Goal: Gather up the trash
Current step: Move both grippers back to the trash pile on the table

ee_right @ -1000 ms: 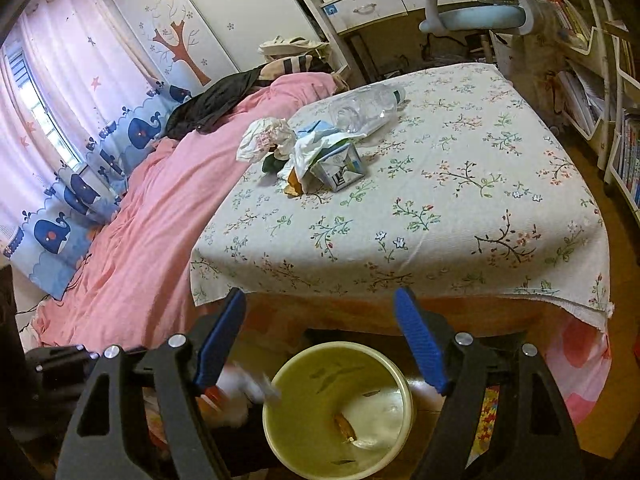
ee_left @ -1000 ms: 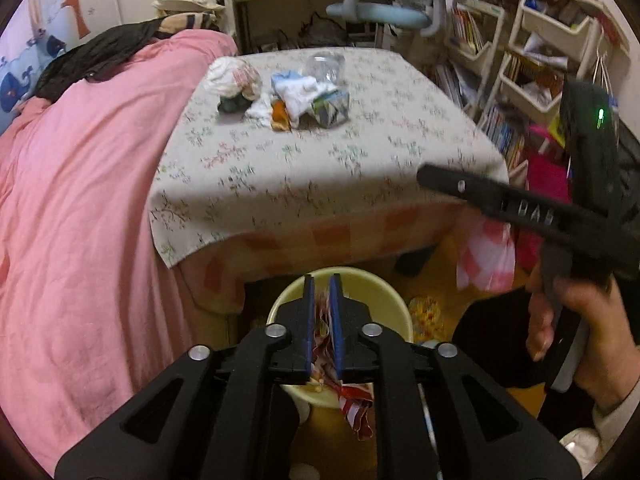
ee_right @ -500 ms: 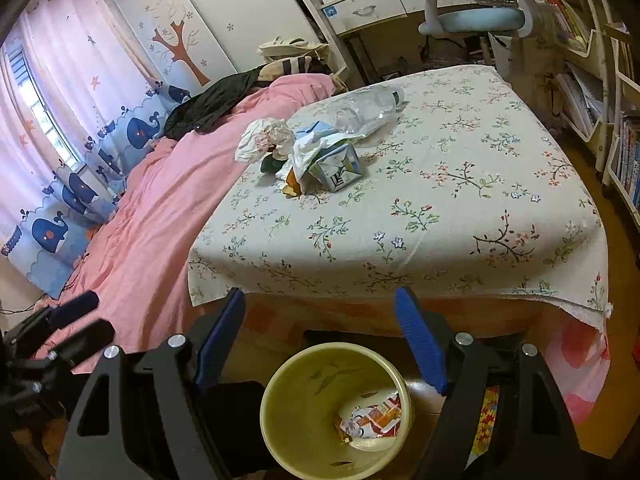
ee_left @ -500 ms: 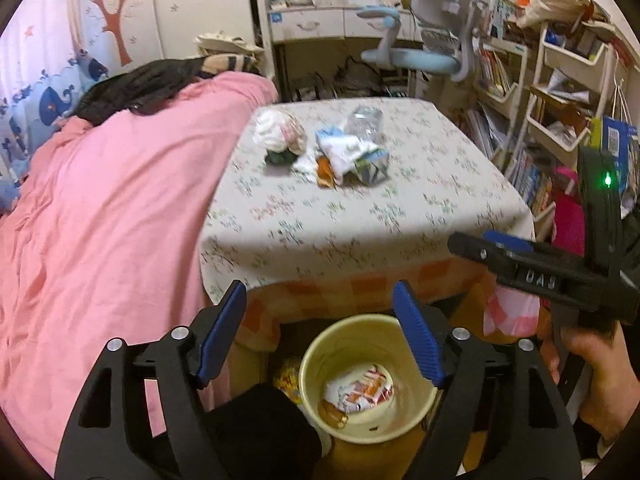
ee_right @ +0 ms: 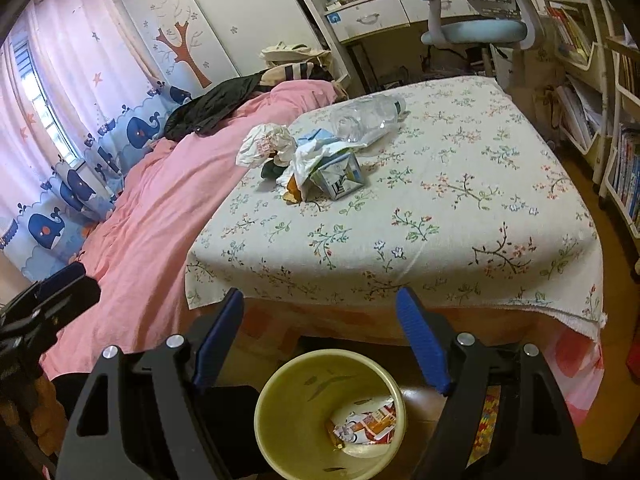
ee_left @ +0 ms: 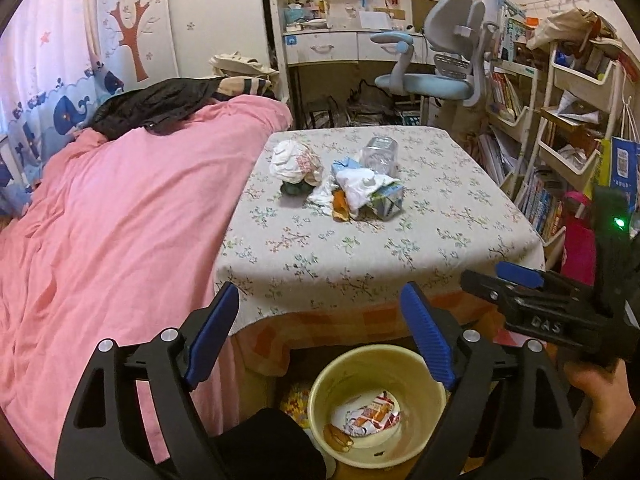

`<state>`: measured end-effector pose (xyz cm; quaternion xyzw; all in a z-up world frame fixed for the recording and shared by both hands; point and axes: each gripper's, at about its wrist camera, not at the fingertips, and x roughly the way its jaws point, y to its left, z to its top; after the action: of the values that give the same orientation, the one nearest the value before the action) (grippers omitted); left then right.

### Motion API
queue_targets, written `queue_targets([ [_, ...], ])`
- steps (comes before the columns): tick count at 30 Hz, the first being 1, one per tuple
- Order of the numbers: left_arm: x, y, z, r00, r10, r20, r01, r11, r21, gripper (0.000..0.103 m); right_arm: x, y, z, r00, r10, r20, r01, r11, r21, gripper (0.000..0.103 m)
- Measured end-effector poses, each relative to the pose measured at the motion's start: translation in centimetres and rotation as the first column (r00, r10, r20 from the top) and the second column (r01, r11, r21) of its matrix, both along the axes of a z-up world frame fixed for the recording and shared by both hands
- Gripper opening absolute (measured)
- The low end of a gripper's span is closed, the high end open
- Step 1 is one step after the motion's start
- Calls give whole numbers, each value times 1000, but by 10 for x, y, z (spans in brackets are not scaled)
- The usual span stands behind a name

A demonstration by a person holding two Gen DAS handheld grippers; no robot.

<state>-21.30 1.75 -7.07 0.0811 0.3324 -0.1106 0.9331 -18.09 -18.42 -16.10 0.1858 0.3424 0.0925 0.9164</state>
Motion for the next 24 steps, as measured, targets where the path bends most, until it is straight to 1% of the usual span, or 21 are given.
queue_targets([
  [6, 23, 14, 0, 998, 56, 7, -56, 998, -39, 83, 2, 7, 8, 1000, 4, 31, -3, 999, -33, 76],
  [11, 46, 26, 3, 995, 96, 21, -95, 994, -58, 85, 8, 14, 19, 998, 28, 59, -24, 998, -65, 76],
  [18, 82, 33, 6, 991, 127, 37, -123, 988, -91, 87, 33, 21, 36, 994, 86, 61, -79, 990, -120, 76],
  [22, 99, 32, 5, 990, 132, 39, -128, 987, -95, 88, 50, 26, 48, 990, 126, 68, -113, 980, -165, 76],
  [24, 110, 31, 3, 989, 140, 39, -136, 986, -92, 88, 61, 29, 52, 983, 169, 68, -155, 974, -167, 76],
])
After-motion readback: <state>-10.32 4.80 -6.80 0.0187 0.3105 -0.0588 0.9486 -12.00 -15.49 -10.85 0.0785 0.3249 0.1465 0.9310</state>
